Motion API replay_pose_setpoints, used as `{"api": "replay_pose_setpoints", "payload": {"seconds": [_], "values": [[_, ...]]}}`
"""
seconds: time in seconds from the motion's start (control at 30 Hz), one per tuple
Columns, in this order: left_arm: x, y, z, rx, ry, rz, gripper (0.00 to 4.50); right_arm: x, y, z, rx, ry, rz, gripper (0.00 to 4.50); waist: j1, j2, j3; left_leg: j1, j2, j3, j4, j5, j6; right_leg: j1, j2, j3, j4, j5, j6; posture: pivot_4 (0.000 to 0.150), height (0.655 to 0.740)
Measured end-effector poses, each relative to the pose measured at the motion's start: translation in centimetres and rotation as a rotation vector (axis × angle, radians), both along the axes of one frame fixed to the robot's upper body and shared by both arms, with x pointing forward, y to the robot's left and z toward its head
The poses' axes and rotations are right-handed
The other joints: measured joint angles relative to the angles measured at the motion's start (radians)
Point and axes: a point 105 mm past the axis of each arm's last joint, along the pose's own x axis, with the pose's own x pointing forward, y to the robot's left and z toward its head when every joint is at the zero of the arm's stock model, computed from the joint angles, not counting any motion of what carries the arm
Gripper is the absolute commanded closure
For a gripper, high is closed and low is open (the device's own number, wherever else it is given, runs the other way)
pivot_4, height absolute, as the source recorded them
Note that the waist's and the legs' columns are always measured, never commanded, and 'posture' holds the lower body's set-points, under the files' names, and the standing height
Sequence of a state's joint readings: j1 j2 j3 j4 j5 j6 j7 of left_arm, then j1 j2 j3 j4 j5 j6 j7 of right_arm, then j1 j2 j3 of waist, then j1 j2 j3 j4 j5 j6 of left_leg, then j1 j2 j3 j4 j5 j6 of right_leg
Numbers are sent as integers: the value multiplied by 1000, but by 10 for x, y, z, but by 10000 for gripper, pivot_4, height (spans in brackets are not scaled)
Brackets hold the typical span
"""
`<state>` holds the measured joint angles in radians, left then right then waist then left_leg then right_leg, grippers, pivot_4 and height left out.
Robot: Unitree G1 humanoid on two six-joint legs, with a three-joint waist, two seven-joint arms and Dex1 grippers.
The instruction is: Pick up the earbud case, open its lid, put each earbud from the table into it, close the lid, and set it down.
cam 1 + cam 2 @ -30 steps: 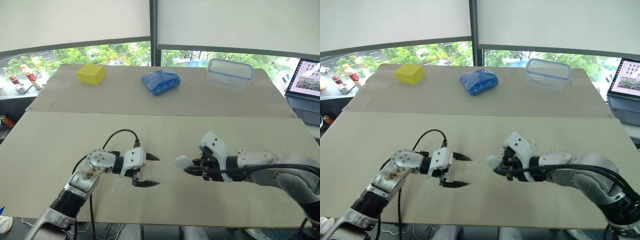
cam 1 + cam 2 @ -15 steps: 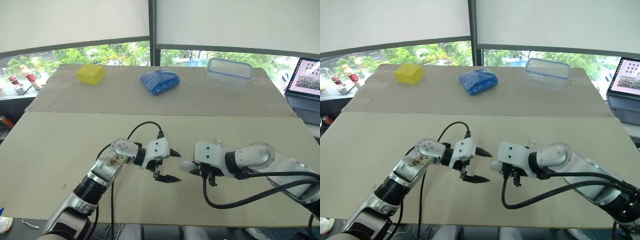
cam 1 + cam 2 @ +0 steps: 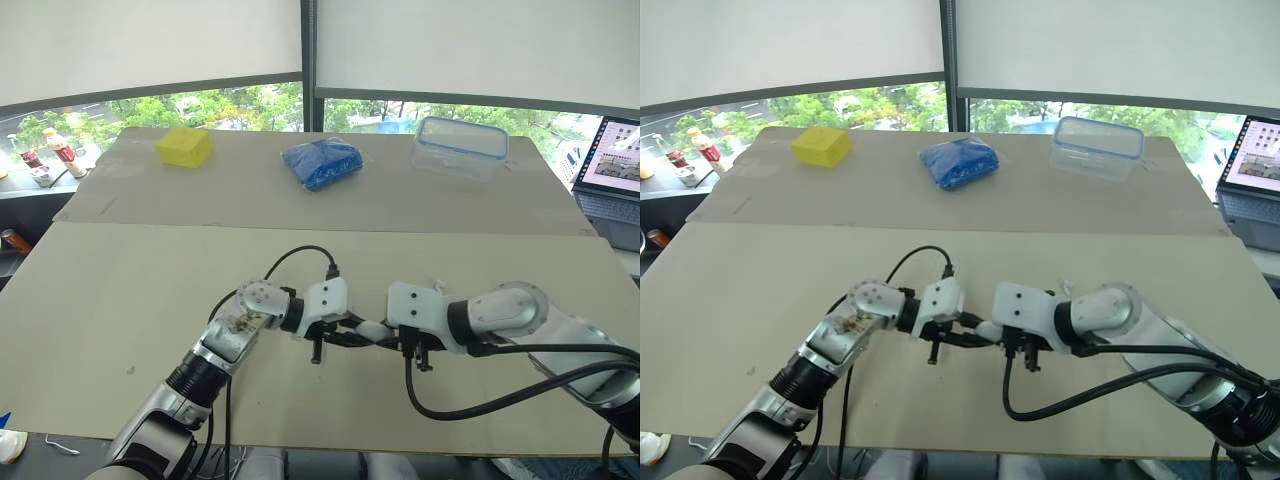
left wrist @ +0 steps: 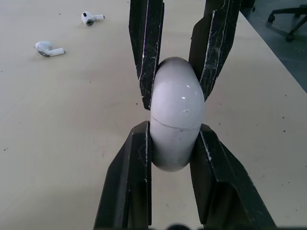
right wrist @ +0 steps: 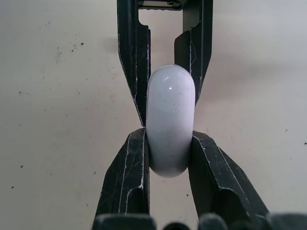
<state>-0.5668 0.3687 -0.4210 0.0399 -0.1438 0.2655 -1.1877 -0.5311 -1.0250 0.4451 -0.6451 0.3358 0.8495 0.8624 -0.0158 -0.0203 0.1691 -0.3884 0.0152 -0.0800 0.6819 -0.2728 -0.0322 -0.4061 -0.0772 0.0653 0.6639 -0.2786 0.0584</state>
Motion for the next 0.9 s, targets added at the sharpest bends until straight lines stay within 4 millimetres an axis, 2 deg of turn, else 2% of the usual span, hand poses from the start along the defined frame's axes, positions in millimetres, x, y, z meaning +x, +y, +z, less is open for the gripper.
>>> {"api": "replay_pose_setpoints", "payload": {"seconds": [0.13,0.23,0.33,0.47,0.63,0.73,0.9], "values": [[0,0,0,3,-4,-1,39148,0,0,-1,2,3,3,37630,0,0,0,0,0,0,0,0,0,0,0,0,0,0,0,1500,6995],[0,-1,-1,0,-4,1,39148,-1,-2,-2,3,6,0,23456,1,0,0,0,0,0,0,0,0,0,0,0,0,0,0,1500,6995],[0,5,-7,9,10,23,39148,-4,-12,-4,-32,21,-5,13059,1,0,0,0,0,0,0,0,0,0,0,0,0,0,0,1500,6995],[-2,16,-17,-18,83,53,39148,0,-24,10,-40,-42,-20,71,-2,0,0,0,0,0,0,0,0,0,0,0,0,0,0,1500,6995],[-7,22,-12,-159,211,73,39148,-6,-18,28,83,-87,7,0,1,0,0,0,0,0,1,0,0,0,0,0,1,0,0,1500,6995],[-6,20,-5,-230,233,83,39148,-14,-6,30,140,-91,42,0,1,0,0,0,0,0,1,0,0,1,0,0,1,0,0,1500,6995],[-9,14,7,-277,222,65,39148,-9,4,33,205,-121,11,0,1,0,0,1,0,0,2,0,0,1,0,0,1,0,0,1500,6995]]}}
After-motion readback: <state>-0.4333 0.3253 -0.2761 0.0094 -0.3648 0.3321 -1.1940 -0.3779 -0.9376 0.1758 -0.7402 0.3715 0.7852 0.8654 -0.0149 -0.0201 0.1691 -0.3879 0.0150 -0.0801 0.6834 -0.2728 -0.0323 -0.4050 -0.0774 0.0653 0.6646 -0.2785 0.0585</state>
